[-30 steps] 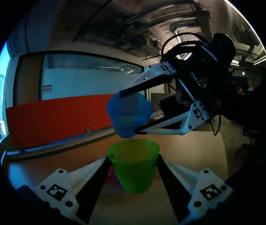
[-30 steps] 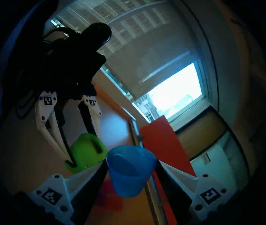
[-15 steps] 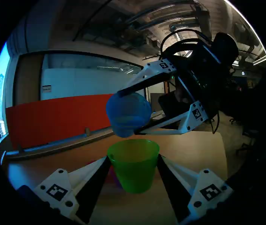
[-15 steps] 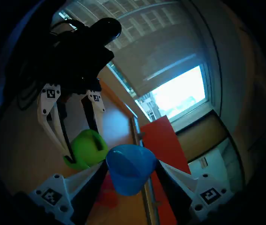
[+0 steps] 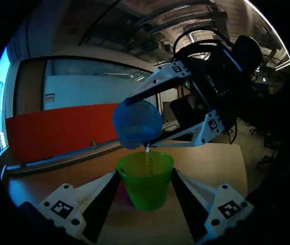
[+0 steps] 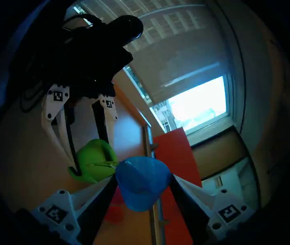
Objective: Pour water
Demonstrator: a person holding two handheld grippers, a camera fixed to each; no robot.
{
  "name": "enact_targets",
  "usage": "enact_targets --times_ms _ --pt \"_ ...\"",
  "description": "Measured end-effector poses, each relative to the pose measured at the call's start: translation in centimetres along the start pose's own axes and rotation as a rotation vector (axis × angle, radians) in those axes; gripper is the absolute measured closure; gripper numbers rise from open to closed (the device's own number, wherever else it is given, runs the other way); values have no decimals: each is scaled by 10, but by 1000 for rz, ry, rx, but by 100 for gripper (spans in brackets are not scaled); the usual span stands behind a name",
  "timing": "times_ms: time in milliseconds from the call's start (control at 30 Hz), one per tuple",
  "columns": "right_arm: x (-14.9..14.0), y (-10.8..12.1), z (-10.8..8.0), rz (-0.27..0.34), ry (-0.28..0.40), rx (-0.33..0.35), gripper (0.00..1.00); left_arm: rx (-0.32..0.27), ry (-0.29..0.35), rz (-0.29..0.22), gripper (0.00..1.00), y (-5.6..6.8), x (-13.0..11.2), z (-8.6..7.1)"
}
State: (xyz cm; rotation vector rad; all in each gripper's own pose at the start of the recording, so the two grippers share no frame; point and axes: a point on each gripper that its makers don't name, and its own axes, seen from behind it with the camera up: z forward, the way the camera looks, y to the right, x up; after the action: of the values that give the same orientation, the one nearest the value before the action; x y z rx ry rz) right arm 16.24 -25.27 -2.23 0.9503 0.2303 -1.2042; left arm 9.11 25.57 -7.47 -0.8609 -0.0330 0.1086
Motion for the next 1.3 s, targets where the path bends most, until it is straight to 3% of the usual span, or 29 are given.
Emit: enact_targets --times_ms 1300 --pt "-2 11 5 -126 -29 -26 7 -5 5 7 14 5 2 3"
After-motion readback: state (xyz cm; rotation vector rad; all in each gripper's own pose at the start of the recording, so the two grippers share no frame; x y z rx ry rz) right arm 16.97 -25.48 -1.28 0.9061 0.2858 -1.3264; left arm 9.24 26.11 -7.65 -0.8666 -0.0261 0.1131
